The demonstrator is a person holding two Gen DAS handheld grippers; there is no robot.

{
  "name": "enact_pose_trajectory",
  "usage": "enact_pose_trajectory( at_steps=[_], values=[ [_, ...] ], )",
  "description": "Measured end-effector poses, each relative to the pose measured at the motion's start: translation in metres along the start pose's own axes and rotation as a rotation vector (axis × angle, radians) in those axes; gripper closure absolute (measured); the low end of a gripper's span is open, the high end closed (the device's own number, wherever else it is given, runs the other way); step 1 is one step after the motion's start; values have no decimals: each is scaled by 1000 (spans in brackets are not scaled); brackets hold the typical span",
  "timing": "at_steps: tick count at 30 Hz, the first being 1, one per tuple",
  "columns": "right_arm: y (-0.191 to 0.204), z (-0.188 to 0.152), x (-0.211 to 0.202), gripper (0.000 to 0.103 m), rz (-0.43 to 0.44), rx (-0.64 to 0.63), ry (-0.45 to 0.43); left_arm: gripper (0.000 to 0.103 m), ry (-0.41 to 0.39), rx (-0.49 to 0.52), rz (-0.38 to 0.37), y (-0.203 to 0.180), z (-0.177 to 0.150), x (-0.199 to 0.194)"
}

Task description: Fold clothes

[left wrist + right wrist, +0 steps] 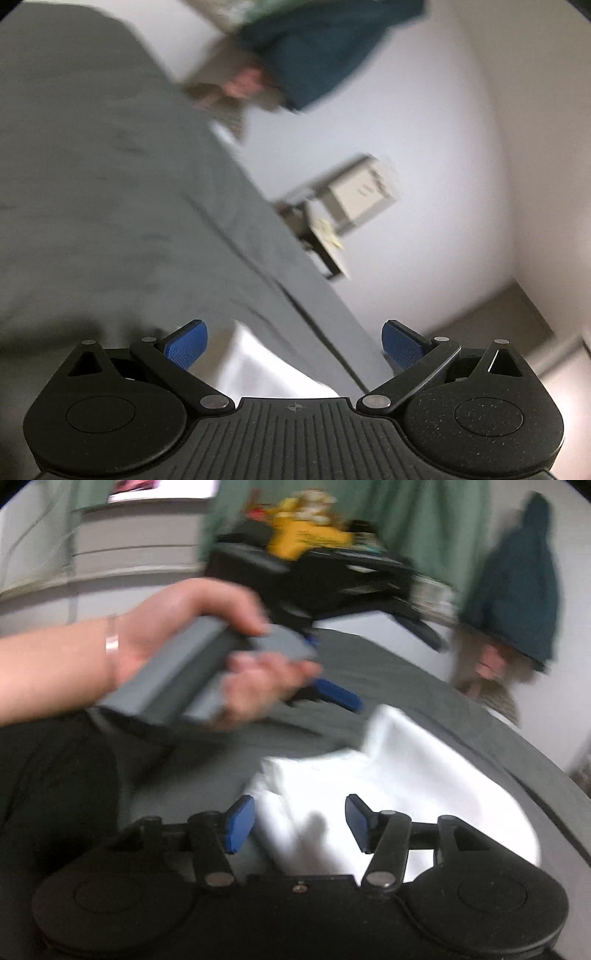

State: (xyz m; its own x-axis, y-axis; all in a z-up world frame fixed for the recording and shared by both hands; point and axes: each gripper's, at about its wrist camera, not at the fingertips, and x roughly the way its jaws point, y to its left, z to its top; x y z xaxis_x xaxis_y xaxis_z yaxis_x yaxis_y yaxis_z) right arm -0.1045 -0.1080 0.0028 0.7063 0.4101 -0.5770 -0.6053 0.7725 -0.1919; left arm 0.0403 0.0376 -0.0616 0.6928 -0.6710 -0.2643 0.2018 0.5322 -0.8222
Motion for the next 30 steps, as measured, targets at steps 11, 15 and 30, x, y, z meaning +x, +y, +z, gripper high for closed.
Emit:
enact_pose_trajectory(
  at_steps=[11,15,30],
  values=[
    [-44,-30,-10,46,-87,245,56,2,125,191,-8,-26,-13,40],
    [-44,-33,-3,41,-66,303,65,2,135,196,147,-16,-14,52],
    [-139,-14,9,47,-215,523,-28,2,136,204,283,-10,-17,55]
  ],
)
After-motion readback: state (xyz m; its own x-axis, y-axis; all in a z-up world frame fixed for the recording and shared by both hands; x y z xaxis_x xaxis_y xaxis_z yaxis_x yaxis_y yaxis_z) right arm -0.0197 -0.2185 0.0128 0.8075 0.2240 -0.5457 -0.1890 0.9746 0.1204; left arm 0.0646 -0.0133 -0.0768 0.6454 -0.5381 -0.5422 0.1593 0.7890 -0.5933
